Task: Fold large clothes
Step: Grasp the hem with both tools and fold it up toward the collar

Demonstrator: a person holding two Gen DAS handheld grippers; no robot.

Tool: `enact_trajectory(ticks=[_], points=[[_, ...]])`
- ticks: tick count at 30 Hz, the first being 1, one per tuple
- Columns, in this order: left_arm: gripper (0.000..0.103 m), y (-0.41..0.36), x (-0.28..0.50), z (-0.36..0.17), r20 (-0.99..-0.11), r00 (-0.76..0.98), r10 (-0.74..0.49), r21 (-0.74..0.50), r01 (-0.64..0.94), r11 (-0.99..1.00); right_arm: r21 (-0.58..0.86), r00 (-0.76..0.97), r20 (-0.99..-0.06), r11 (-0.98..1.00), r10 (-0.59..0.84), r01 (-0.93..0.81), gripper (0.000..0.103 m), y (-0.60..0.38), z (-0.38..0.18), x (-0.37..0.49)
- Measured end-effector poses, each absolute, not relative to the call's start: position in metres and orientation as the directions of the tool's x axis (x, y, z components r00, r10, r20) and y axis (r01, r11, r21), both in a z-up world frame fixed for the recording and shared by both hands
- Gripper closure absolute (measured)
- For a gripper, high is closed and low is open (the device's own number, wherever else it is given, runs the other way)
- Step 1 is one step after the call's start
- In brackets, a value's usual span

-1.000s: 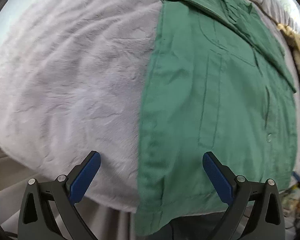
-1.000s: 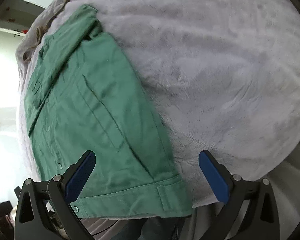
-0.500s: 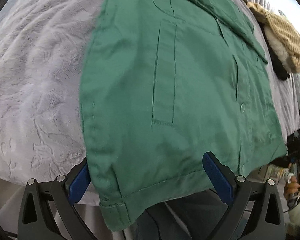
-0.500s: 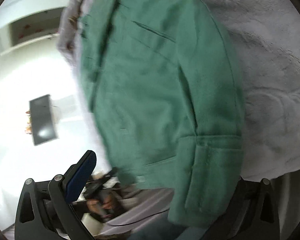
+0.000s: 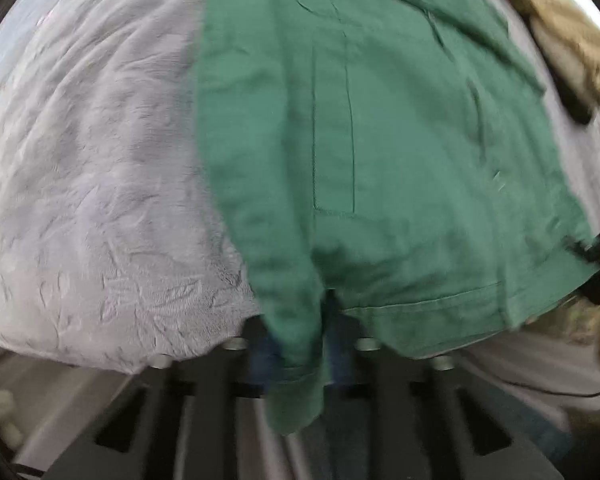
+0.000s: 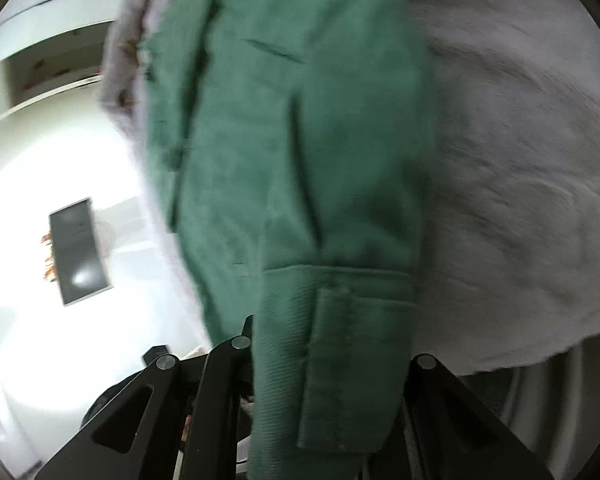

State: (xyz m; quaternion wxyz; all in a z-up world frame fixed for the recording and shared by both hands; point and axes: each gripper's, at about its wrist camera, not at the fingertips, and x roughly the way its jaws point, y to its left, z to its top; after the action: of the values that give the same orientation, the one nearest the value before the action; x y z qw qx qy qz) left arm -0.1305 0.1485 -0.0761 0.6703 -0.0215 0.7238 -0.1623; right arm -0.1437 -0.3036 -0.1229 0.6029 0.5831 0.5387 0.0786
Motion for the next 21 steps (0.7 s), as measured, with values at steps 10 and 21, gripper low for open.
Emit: enact_trajectory(ticks=[10,21], points=[[0.09,0.166,-0.071,-0.025,-0.819,0.028,-0.573,-0.573,-0.039,0.818,0.903,0.478,-0.399,0.245,0.782,0.354,0.089,-0.312,-0.066,-0.061],[0.09,0.171,0.089,0.02,-0.728,0.332,-0.6,-0.667,-0.138,0.733,0.937,0.523,-0.348,0.293,0.778,0.189,0.089,-0.352,-0.013,0.1]])
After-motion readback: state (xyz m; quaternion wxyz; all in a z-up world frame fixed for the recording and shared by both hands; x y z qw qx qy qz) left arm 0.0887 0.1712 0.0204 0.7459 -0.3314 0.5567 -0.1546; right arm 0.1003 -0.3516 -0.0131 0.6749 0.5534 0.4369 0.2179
